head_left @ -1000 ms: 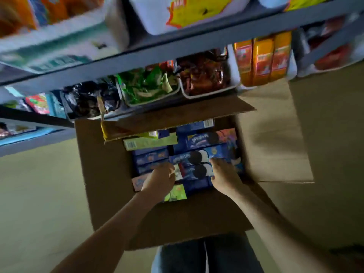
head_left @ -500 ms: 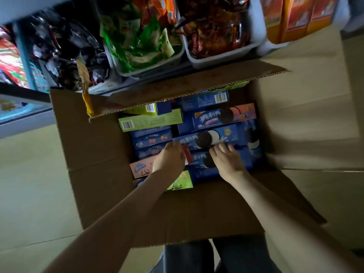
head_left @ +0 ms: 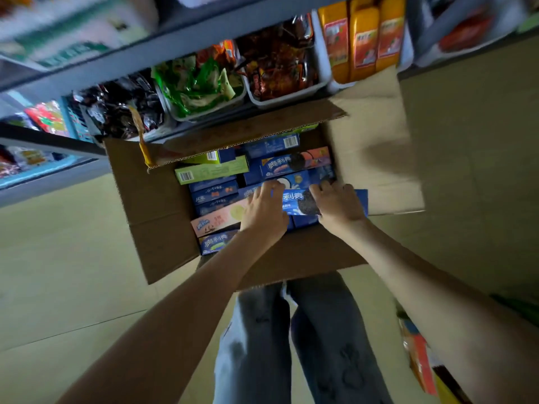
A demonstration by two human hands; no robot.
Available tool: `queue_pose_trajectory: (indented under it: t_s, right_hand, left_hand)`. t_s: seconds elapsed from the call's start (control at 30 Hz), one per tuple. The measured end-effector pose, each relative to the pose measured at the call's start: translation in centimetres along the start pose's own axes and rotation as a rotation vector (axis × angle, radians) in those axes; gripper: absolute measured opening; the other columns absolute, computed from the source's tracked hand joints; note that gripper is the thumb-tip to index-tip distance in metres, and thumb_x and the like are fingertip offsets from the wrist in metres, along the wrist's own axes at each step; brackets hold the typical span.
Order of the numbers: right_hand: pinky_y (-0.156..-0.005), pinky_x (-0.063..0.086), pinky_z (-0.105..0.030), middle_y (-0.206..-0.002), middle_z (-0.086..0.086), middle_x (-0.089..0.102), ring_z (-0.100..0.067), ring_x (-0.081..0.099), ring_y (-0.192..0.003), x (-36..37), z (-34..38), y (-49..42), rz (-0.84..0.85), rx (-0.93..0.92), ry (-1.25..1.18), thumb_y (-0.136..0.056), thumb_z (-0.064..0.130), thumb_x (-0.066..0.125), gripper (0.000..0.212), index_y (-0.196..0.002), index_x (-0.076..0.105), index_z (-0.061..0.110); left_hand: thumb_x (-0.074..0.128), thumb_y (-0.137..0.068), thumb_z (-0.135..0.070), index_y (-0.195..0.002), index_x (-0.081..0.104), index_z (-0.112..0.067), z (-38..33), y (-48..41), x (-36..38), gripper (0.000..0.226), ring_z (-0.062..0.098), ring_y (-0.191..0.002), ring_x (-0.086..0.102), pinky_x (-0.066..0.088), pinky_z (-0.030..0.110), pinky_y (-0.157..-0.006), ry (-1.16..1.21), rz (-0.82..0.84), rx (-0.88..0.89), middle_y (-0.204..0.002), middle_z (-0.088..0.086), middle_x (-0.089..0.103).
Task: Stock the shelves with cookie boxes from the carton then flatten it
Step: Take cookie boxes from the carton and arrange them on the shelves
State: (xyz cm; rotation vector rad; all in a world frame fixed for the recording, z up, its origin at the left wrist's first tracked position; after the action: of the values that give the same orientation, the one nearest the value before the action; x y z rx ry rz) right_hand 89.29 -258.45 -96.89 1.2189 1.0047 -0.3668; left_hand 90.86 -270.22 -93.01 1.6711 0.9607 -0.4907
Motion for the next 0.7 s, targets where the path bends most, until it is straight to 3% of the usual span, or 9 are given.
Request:
queue_pose_trajectory:
  t_s: [0.1,0.17,0.3,0.4,0.53,0.6,0.7]
  right_hand:
    - [-0.093,0.039,-0.042,-0.128,-0.008,0.051,-0.030,0.050,-0.116,-8.7,0.5,3.7,-0.092,-0.047,-0.063,-0.083,0.019,0.066,0.059,-0.134,0.037,0.015]
    - [-0.089,0.041,-0.042,-0.121,-0.008,0.055,-0.031,0.054,-0.110,-15.6,0.7,6.7,-0.220,-0.077,-0.114,-0.078,0.019,0.072,0.058,-0.128,0.044,0.013]
    - [-0.078,0.047,-0.041,-0.098,-0.012,0.062,-0.034,0.061,-0.088,-28.6,0.8,13.1,-0.470,-0.156,-0.134,-0.061,0.017,0.083,0.054,-0.107,0.057,0.006]
    - [-0.071,0.051,-0.036,-0.090,-0.009,0.063,-0.031,0.064,-0.081,-37.2,0.8,17.3,-0.609,-0.205,-0.099,-0.050,0.023,0.088,0.061,-0.101,0.059,0.008]
    - [-0.072,0.052,-0.038,-0.091,-0.010,0.063,-0.032,0.064,-0.084,-47.4,1.5,22.4,-0.756,-0.280,-0.048,-0.055,0.024,0.087,0.058,-0.104,0.060,0.007]
    - [-0.076,0.051,-0.039,-0.096,-0.011,0.062,-0.033,0.063,-0.088,-52.1,2.2,24.8,-0.812,-0.305,-0.024,-0.060,0.026,0.085,0.058,-0.108,0.059,0.007]
    - [-0.083,0.047,-0.041,-0.105,-0.010,0.061,-0.034,0.059,-0.097,-58.7,3.4,28.4,-0.892,-0.337,-0.005,-0.064,0.029,0.083,0.061,-0.115,0.056,0.008]
  left_hand:
    - [0.060,-0.088,-0.031,-0.149,0.016,-0.018,-4.8,3.4,-6.0,0.077,0.024,-0.142,0.014,0.005,0.044,-0.116,-0.173,-0.036,0.108,-0.153,0.004,0.016]
    - [0.061,-0.086,-0.033,-0.149,0.015,-0.016,-7.0,5.8,-10.5,0.080,0.021,-0.143,0.013,-0.003,0.046,-0.116,-0.246,-0.068,0.132,-0.153,0.003,0.018]
    - [0.064,-0.083,-0.035,-0.139,0.034,-0.015,-10.1,10.9,-21.9,0.067,0.024,-0.131,0.034,0.012,0.040,-0.111,-0.269,-0.256,0.176,-0.137,0.003,0.039]
    - [0.065,-0.082,-0.038,-0.137,0.039,-0.013,-12.5,15.1,-30.5,0.066,0.028,-0.125,0.037,0.024,0.038,-0.106,-0.271,-0.340,0.264,-0.134,0.007,0.042]
    - [0.065,-0.081,-0.039,-0.136,0.041,-0.011,-14.8,21.0,-40.6,0.067,0.032,-0.126,0.036,0.029,0.040,-0.105,-0.261,-0.451,0.350,-0.133,0.012,0.042]
    - [0.071,-0.076,-0.039,-0.131,0.047,-0.010,-15.4,24.0,-45.6,0.066,0.034,-0.122,0.041,0.037,0.044,-0.103,-0.263,-0.585,0.385,-0.128,0.013,0.048]
    - [0.077,-0.067,-0.040,-0.116,0.057,-0.007,-15.9,28.3,-52.0,0.063,0.037,-0.107,0.050,0.044,0.045,-0.090,-0.258,-0.745,0.419,-0.112,0.015,0.056]
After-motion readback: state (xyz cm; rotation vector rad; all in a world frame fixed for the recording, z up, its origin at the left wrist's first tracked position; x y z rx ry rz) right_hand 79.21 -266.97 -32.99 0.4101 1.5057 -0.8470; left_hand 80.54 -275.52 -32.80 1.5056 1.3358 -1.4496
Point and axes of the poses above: each hand's wrist, its own y-axis away from the middle knuckle, its own x-axis out of the palm, z = x × y, the point moved 10 cm from there along -y, towards the middle knuckle
